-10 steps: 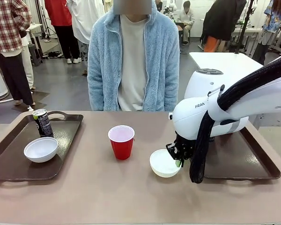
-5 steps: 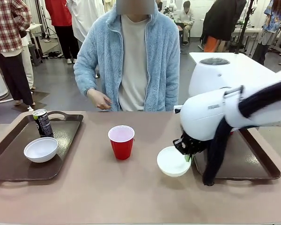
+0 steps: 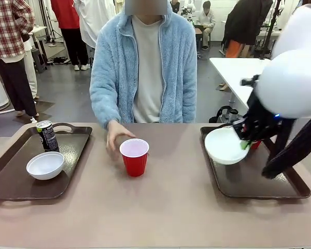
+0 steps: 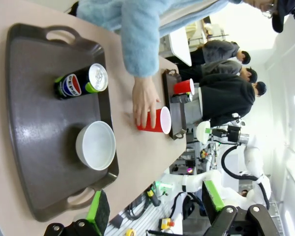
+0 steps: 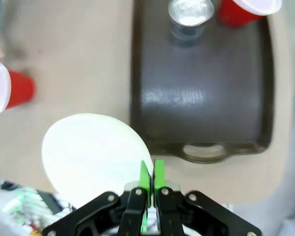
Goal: Prepare tableware on both trays.
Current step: Pick up a Picnic Bowl from the table and place it on a Handle tray.
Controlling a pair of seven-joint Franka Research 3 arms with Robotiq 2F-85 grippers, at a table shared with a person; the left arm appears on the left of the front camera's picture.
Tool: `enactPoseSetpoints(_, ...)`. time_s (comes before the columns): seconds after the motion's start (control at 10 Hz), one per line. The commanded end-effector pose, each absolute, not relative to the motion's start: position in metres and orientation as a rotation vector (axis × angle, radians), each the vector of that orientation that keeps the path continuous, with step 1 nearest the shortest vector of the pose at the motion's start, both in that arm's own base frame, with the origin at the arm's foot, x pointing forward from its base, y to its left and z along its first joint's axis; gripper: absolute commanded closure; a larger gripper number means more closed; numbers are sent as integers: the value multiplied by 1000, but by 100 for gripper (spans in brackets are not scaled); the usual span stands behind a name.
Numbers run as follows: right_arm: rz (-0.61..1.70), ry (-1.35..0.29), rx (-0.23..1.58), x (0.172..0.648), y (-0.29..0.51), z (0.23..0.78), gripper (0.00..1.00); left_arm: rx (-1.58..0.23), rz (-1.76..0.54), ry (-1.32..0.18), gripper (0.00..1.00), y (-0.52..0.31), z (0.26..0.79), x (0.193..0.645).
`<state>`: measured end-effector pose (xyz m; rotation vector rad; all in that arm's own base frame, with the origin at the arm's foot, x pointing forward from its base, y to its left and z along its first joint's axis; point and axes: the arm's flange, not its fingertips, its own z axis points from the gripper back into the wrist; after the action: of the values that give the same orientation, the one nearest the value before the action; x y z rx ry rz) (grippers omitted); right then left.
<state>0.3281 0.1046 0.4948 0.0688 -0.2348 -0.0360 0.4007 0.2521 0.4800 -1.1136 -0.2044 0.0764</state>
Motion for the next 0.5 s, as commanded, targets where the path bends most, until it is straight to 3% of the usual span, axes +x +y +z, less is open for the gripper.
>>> enactPoseSetpoints(0.0, -92, -195, 87, 331, 59, 463, 100, -1115, 74, -210, 0, 252, 482, 400)
enactPoseSetpoints(0.4, -153, -105, 86, 357, 10, 425, 100, -1115, 74, -210, 0, 252, 482, 400)
